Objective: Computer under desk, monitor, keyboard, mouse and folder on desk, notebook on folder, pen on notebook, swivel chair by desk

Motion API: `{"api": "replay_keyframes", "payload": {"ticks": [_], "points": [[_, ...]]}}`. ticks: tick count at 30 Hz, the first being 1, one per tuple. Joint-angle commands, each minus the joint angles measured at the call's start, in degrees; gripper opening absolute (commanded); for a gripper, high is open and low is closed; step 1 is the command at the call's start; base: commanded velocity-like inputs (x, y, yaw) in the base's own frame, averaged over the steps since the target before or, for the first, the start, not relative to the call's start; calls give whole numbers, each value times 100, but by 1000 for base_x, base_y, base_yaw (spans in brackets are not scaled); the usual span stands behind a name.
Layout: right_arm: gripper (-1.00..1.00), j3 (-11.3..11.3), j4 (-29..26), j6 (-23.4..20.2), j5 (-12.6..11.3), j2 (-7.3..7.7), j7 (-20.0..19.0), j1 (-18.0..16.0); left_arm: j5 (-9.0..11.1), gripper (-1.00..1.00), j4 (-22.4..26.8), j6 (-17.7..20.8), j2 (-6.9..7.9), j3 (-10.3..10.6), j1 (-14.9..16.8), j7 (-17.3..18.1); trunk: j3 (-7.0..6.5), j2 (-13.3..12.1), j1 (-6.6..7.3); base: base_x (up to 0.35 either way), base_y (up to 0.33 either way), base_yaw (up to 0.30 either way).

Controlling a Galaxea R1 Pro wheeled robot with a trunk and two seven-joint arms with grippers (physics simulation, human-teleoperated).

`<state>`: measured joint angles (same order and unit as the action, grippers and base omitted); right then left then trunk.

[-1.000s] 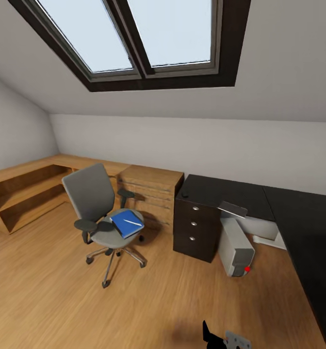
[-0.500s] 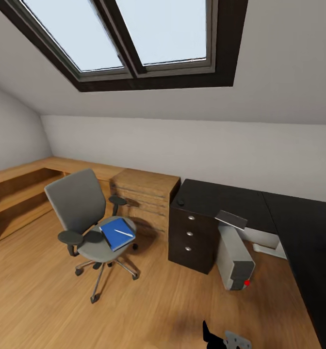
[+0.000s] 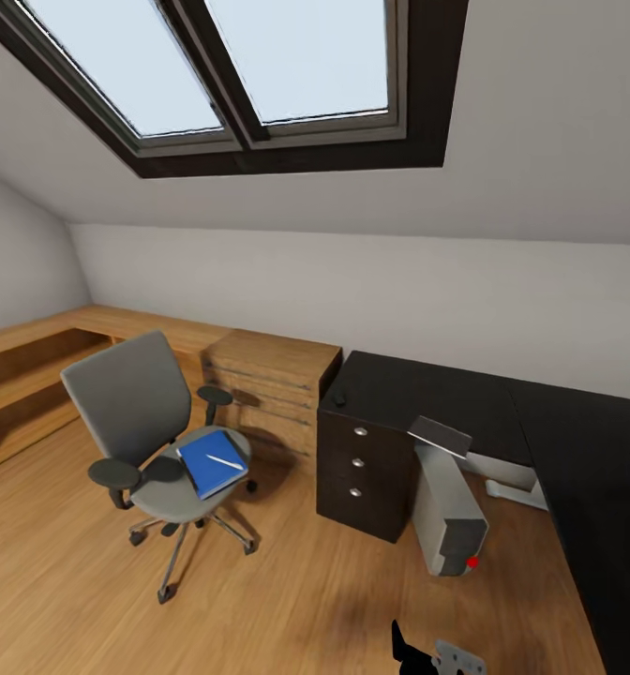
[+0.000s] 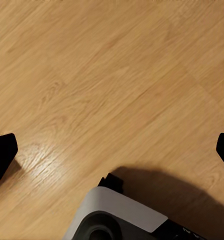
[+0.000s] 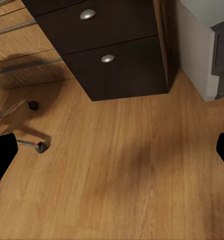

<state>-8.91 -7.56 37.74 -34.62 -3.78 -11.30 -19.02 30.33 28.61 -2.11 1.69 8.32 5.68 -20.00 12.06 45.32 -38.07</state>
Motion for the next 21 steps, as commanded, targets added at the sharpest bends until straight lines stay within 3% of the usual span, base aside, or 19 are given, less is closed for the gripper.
{"api": "replay_keyframes", "payload": {"ticks": [1,6,16,18,20,21], "points": [[100,-33,8,21,-62,0,-30,-6,60,100,4,-24,7,48,4,-40,-10,-35,22,7,-8,0],[100,-35,1,22,-62,0,-30,-6,60,100,4,-19,7,39,4,-39,-100,-236,131,44,-1,0],[100,-32,-41,34,-56,-3,-32,-6,63,100,206,-22,11,39,4,-40,-280,-637,351,311,0,0],[100,-36,-576,-90,-42,6,15,-26,62,100,1007,27,8,45,4,-45,-316,-717,395,332,0,0],[100,-38,-890,-338,23,12,76,-43,61,100,1405,68,7,49,4,-54,-351,-797,439,333,0,0],[100,-35,-1396,-968,288,35,403,-128,58,100,2065,488,-12,53,-3,-70,-369,-837,461,333,0,0]]}}
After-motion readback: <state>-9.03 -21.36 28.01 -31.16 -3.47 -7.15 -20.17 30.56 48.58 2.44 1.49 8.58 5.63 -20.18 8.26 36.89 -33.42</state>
